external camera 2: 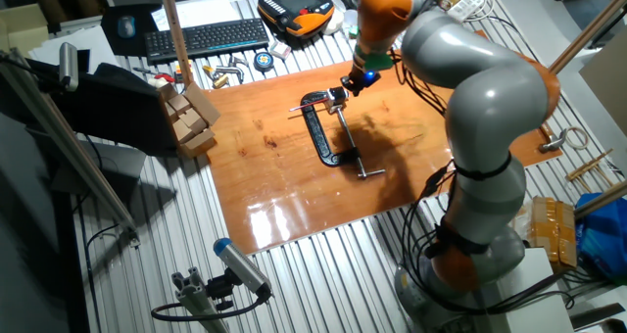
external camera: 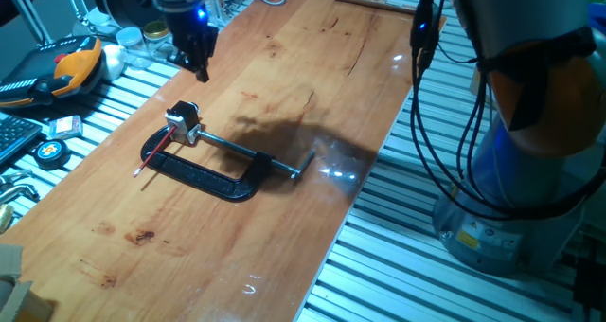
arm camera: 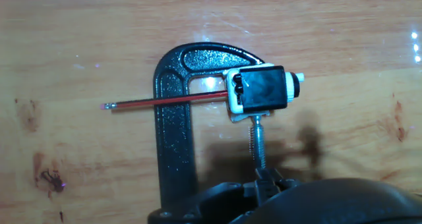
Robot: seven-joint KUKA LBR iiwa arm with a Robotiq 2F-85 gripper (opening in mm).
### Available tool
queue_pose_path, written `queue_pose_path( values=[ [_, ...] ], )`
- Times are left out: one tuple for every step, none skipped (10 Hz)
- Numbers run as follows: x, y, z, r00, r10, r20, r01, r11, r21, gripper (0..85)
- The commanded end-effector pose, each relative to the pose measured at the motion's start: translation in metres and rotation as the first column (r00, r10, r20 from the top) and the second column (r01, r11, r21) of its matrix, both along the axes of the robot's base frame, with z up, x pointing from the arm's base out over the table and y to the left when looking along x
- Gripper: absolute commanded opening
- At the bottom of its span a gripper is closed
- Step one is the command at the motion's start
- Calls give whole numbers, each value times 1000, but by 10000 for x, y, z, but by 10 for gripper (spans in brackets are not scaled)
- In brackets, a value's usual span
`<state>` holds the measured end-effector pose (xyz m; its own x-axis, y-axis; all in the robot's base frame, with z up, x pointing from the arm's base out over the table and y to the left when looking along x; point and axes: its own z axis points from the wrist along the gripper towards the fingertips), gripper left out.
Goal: Insert the pencil into the pencil sharpener
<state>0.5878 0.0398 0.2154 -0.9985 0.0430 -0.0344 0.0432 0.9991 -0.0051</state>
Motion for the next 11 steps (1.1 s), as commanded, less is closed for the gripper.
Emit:
queue_pose_path(
  values=[
    [-32,-27,26,1000,-4,3,4,1000,-2,0],
    [-43,-57,60,1000,-16,5,16,1000,6,0],
    [-49,-90,84,999,-33,20,33,999,16,0],
    [-64,-112,71,999,-36,34,36,999,5,0],
    [-60,-128,56,999,-36,37,36,999,2,0],
    [-54,-129,44,999,-37,37,37,999,2,0],
    [-49,-124,34,998,-43,40,43,999,4,0],
    [-40,-111,40,998,-53,40,52,999,6,0],
    [-32,-114,35,997,-59,40,58,998,10,0],
    [-15,-124,22,997,-65,39,65,998,24,0],
    [-1,-138,16,997,-69,43,68,997,26,0]
  ],
)
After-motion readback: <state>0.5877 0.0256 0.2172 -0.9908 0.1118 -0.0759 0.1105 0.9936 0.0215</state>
